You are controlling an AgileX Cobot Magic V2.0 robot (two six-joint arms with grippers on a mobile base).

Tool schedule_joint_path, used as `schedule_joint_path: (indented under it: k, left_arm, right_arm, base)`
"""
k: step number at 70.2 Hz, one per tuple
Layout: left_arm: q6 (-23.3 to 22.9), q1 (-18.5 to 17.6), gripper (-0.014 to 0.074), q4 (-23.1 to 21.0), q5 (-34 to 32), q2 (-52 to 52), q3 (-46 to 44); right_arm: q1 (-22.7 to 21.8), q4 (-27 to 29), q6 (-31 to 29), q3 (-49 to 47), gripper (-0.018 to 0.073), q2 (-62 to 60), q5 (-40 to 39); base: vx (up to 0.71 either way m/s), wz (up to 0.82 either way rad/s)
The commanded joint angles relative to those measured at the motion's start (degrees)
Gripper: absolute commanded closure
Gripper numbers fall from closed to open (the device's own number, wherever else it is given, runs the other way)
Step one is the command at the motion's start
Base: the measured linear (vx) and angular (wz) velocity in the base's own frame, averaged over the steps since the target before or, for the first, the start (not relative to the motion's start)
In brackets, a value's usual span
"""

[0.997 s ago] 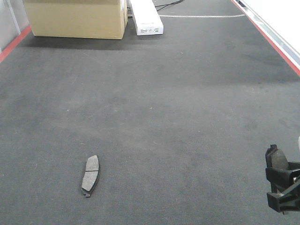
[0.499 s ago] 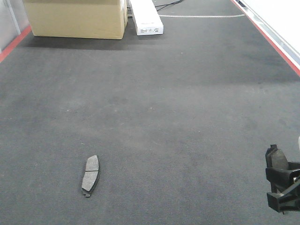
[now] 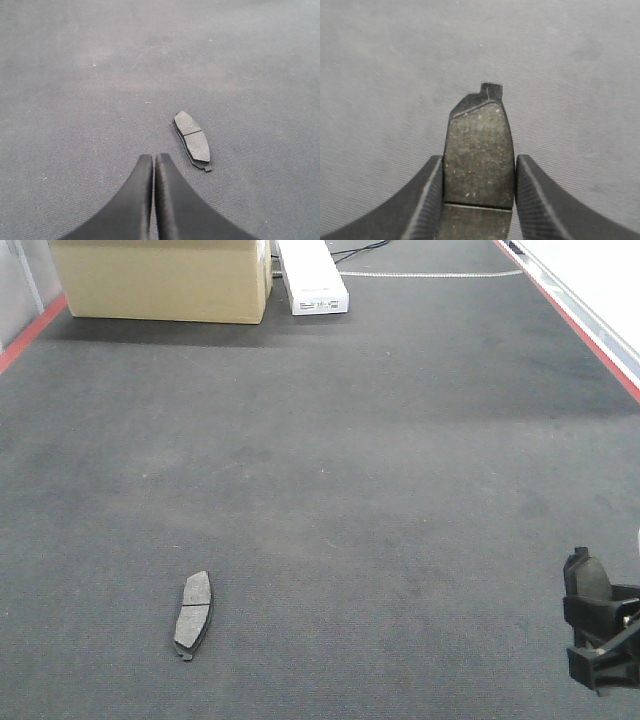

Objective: Move and align brake pads A on conveyor
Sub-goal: 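Raise the open left gripper away from the placed pad, then lower the right gripper and release its brake pad beside the first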

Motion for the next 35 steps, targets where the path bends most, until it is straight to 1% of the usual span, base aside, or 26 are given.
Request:
schedule_joint_path:
  k: [1, 9, 18, 35]
  left_arm:
    - [-0.40, -0.31, 0.0603, 0.13, -4.08, 0.38, -1.54]
    - [-0.40, -0.31, 0.0603, 0.13, -4.08, 0.38, -1.54]
    - [-0.40, -0.31, 0.0603, 0.13, -4.08, 0.38, -1.54]
    - [-0.40, -0.31, 0.0603, 0.13, -4.08, 0.38, -1.54]
  right_arm:
    - [-0.17, 3.11, -0.42, -1.87, 0.0559, 0.22, -5.24]
    - [-0.17, 4.92, -0.93, -2.78, 0.0559, 3.12, -6.11]
    - [-0.17, 6.82, -1.05, -6.17, 0.0555, 8.90, -6.11]
    - [-0.17, 13.36, -3.54, -14.11, 0.0535, 22.88, -5.93]
  base:
    - [0.00, 0.00]
    - [0.00, 0.00]
    - [0.00, 0.00]
    - [0.00, 0.00]
